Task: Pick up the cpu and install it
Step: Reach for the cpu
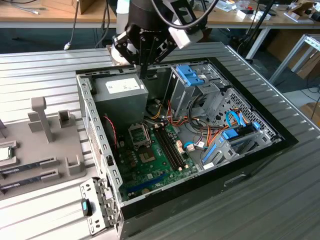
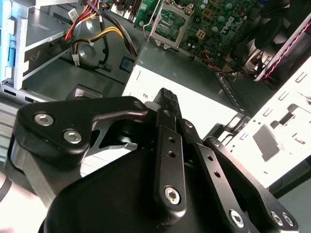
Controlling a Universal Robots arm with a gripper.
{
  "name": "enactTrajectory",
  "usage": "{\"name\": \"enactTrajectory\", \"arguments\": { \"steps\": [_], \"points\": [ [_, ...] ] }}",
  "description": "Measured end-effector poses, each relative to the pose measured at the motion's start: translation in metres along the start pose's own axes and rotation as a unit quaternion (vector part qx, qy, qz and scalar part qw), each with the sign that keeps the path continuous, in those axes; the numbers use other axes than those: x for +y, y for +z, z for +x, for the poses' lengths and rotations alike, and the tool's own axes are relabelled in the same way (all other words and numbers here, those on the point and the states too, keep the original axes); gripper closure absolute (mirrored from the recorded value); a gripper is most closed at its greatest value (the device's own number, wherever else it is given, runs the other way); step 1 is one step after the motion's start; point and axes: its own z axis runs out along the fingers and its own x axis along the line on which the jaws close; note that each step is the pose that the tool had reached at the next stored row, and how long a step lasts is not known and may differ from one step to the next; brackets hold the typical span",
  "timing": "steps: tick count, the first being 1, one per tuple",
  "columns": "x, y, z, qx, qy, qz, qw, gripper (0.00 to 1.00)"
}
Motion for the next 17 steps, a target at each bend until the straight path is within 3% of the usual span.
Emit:
{"name": "enactTrajectory", "arguments": {
  "steps": [17],
  "points": [
    [-0.0005, -0.0002, 0.0062, 0.0, 0.0, 0.0, 1.0, 0.89]
  ]
}}
